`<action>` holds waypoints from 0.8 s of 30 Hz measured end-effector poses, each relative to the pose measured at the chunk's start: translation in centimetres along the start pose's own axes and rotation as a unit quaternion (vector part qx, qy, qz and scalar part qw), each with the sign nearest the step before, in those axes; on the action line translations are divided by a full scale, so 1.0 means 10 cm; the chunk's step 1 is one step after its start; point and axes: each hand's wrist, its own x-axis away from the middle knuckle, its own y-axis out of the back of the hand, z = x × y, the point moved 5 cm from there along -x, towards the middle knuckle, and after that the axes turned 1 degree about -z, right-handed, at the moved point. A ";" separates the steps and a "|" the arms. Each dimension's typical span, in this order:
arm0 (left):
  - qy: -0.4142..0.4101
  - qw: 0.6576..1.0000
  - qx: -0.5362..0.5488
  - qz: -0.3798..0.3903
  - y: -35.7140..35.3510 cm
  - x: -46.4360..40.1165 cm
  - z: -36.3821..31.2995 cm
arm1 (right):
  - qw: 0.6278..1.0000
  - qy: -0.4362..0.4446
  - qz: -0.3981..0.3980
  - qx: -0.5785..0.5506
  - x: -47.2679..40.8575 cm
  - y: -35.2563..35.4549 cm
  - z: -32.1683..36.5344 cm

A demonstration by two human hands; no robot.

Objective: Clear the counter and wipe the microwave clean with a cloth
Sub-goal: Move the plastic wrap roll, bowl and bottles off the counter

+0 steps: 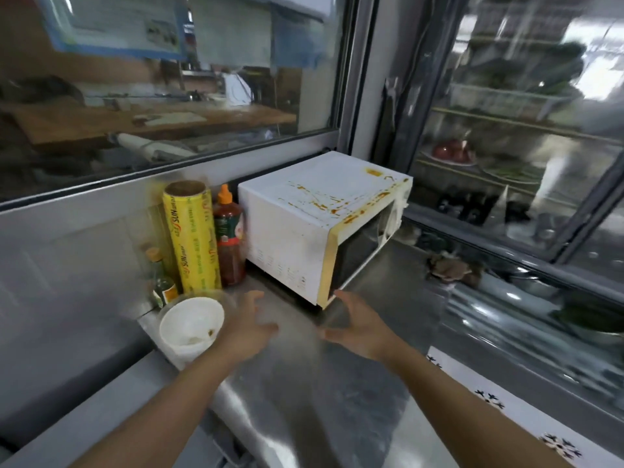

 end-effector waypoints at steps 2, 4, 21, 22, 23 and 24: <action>-0.007 1.000 0.000 -0.006 -0.23 0.09 -0.16 | 1.000 0.004 -0.008 -0.006 0.18 0.18 -0.22; -0.005 1.000 0.005 -0.011 -0.49 0.19 -0.31 | 1.000 0.002 -0.013 -0.020 0.38 0.38 -0.45; -0.023 0.998 -0.012 0.064 -2.87 1.51 -1.81 | 0.995 -0.019 -0.086 -0.055 2.05 2.11 -2.53; -0.026 0.997 -0.016 0.067 -2.95 1.52 -1.87 | 0.993 -0.033 -0.089 -0.063 2.10 2.19 -2.62; -0.030 0.997 -0.021 0.069 -3.03 1.51 -1.93 | 0.993 -0.040 -0.093 -0.066 2.13 2.26 -2.70; -0.034 0.997 -0.023 0.072 -3.10 1.49 -1.99 | 0.992 -0.043 -0.099 -0.066 2.14 2.32 -2.76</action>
